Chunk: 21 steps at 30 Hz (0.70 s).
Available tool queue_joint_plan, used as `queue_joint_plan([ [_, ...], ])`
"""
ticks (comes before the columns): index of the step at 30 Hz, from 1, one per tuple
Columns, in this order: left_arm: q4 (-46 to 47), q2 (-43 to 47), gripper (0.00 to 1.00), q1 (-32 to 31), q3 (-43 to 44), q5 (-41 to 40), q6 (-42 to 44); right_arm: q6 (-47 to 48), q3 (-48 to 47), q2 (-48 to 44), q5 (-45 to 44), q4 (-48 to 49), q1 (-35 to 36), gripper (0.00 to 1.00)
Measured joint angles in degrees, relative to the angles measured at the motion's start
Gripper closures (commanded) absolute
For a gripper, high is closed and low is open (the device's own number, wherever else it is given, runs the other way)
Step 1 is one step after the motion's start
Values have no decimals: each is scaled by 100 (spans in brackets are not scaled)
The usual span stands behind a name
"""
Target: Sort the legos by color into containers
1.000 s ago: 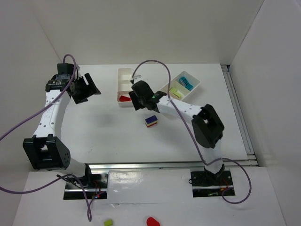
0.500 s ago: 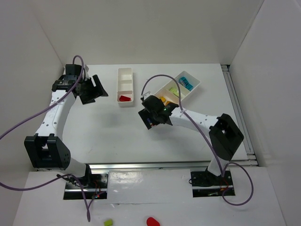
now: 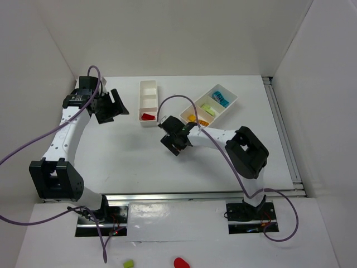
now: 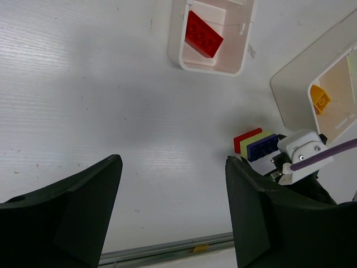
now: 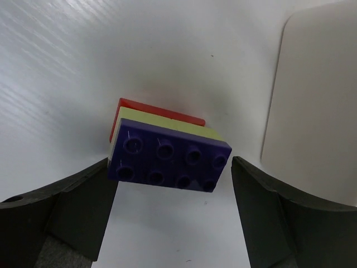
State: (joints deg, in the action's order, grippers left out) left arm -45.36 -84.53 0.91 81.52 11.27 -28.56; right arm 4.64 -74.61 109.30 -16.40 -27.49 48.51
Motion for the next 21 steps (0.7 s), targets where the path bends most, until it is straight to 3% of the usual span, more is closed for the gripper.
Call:
queue_joint_plan([
  [10,0,-7,16,0,2,-4,0,380,-570,549,-133,476,-79,15],
  [17,7,-57,16,0,35,-2,0,251,-577,627,262,599,-245,40],
  [19,7,-70,16,0,35,-2,0,186,-575,619,354,592,-271,41],
  [21,9,-92,16,0,35,-2,-2,105,-564,577,435,570,-291,31],
])
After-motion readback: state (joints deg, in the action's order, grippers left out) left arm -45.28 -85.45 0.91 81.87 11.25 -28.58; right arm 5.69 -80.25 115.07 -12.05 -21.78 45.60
